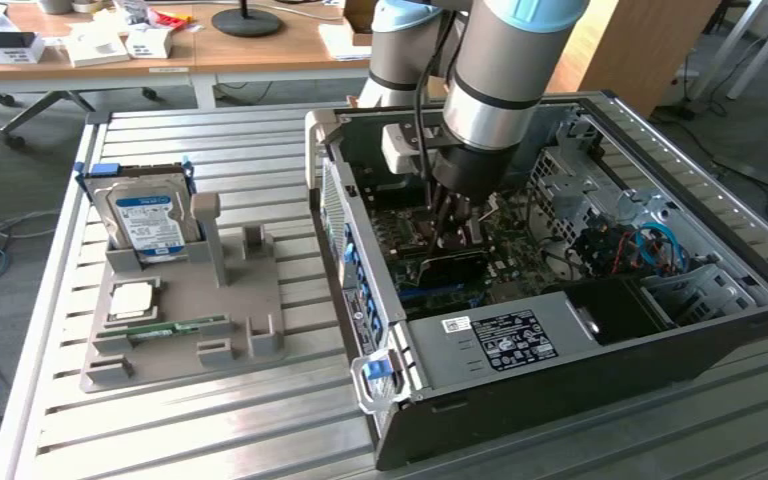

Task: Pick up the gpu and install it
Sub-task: 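Press down on the gpu until it lock into place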

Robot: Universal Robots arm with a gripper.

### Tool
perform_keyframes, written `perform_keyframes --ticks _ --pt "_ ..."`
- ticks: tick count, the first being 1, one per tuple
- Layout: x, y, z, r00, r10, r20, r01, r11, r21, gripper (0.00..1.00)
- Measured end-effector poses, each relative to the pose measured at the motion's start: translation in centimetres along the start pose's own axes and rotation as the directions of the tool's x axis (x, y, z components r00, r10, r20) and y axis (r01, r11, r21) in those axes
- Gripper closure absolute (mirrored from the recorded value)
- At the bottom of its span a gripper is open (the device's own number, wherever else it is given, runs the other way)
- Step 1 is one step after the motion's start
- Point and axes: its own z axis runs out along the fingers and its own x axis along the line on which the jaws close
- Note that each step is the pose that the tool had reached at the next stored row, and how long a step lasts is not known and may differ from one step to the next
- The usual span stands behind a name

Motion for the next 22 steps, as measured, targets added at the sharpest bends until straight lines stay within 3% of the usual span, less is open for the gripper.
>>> perform_keyframes --ticks 22 --pt "-0.20 0.09 0.49 1.0000 0.000 -0.0002 0.000 1.0000 -0.0001 0.89"
